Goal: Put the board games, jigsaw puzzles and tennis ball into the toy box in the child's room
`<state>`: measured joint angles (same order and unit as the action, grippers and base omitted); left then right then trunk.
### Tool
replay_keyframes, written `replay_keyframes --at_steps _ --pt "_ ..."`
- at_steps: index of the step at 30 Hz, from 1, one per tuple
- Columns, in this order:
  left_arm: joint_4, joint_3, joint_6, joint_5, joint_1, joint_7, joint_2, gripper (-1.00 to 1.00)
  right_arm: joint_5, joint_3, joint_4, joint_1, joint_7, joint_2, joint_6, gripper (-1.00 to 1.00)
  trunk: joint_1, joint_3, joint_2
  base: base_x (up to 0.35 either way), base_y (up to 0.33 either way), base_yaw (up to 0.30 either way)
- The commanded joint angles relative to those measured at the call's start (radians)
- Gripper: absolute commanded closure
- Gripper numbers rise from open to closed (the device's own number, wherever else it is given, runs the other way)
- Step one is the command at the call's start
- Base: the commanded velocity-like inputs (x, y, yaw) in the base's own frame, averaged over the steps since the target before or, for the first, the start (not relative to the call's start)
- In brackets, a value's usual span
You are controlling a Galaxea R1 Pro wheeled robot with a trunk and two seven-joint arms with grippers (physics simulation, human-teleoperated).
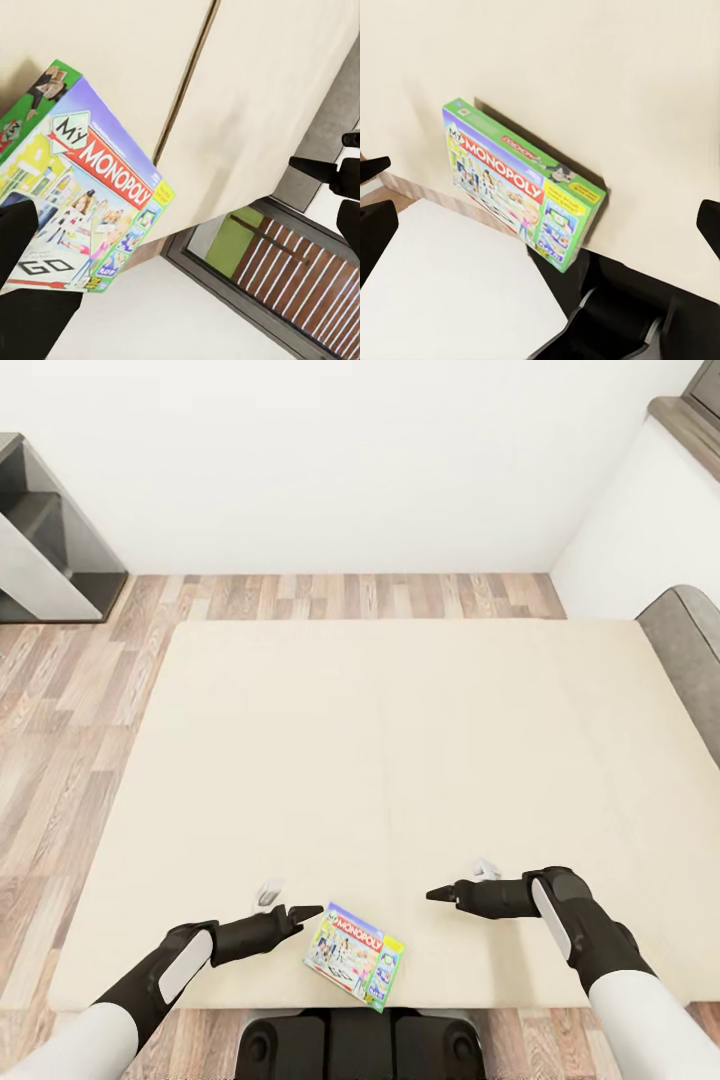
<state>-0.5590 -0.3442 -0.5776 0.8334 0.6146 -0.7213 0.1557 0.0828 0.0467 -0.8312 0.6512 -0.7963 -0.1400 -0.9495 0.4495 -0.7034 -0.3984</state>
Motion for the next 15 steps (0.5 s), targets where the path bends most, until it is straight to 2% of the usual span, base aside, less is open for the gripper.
replay_keyframes --at_steps 1,15 --pt "0.003 -0.005 -0.007 0.01 0.001 0.007 0.001 -1.0 0.008 -0.001 0.0 0.0 0.003 0.001 -0.008 -1.0 0.0 -0.003 -0.002 0.0 0.0 0.0" --pt "0.042 -0.004 -0.006 0.011 0.005 0.025 -0.001 -1.0 0.009 -0.014 0.0 0.001 0.003 0.004 -0.001 -1.0 0.0 -0.025 -0.002 0.0 0.0 0.0"
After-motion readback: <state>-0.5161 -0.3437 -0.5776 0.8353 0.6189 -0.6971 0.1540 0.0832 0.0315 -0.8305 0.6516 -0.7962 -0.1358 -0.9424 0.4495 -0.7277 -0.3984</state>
